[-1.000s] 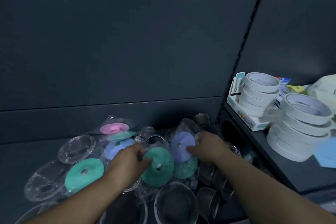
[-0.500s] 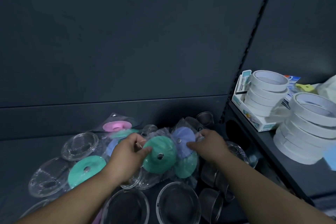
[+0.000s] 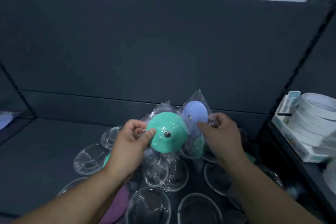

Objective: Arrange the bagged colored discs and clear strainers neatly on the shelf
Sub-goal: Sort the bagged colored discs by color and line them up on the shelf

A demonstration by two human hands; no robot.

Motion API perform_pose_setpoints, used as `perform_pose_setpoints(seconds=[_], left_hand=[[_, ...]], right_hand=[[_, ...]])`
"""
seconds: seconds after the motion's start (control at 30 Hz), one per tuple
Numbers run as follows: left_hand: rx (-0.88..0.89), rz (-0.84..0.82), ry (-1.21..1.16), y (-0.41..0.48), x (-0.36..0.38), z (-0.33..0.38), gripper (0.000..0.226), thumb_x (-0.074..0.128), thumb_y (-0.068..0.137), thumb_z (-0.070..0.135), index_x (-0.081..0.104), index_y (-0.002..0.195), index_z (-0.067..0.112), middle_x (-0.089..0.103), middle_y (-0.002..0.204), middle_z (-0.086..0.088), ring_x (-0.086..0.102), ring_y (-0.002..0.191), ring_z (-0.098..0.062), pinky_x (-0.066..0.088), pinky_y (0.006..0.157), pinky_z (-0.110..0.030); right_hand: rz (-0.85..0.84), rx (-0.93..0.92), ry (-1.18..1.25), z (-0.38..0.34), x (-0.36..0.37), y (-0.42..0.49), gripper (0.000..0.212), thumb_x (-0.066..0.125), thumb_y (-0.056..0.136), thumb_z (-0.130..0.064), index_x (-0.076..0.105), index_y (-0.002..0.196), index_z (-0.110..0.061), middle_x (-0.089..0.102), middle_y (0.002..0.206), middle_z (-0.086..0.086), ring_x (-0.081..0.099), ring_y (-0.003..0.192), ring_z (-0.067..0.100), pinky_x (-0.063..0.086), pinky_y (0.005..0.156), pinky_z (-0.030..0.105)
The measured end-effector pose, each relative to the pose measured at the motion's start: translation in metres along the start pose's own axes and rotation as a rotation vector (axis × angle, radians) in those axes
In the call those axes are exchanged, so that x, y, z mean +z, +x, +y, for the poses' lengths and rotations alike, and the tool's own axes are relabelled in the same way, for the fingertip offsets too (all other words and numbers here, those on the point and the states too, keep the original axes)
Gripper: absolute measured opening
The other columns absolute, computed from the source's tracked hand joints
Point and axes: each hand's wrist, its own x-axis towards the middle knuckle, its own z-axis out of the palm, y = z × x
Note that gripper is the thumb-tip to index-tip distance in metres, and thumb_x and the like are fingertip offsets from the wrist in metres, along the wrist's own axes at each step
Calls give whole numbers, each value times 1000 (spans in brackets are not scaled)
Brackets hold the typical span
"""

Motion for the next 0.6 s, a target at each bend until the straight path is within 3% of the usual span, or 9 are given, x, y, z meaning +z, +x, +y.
perform_pose_setpoints(seconds=[0.1,0.2,0.3,0.4,0.53,0.6], left_hand=[[-17,125,-79,-10,-29,4,16,62,88,4,55,84,17,62,66,7,56,62,-10,46,62,-28],[-63,242,-164,-22,-70,7,12,62,88,6,55,87,16,62,80,-6,56,70,-18,46,66,-32],[-84,318,-238,-35,-111,12,10,63,88,9,55,88,16,60,82,-10,56,67,-18,46,68,-35],[-106,335,-323,-50,-151,19,6,61,90,9,55,92,11,59,84,-17,54,65,-19,50,57,-29],[-157,339,-402,-80,-210,29,9,54,93,6,53,86,11,64,74,-7,60,52,-10,49,45,-17],[-184,344,-407,-101,-250,31,6,54,93,7,54,89,10,67,75,-7,64,51,-8,50,45,-16]], right_hand=[[-52,-13,78,-8,27,-9,17,73,76,-18,57,74,-15,54,65,-2,44,57,13,40,58,27],[-110,0,119,-14,55,-25,17,72,76,-16,56,76,-18,51,66,-4,44,58,13,40,60,27],[-163,-8,122,-25,78,-48,15,71,78,-18,56,78,-18,51,66,-3,47,59,15,41,59,28],[-203,-3,189,-41,103,-76,14,71,81,-15,57,82,-17,58,72,5,52,62,19,45,60,32],[-277,110,318,-63,151,-129,14,72,82,-13,58,86,-13,65,84,21,62,67,31,55,65,48],[-351,209,407,-75,180,-163,14,70,84,-11,57,87,-13,65,87,19,62,65,29,53,58,40]])
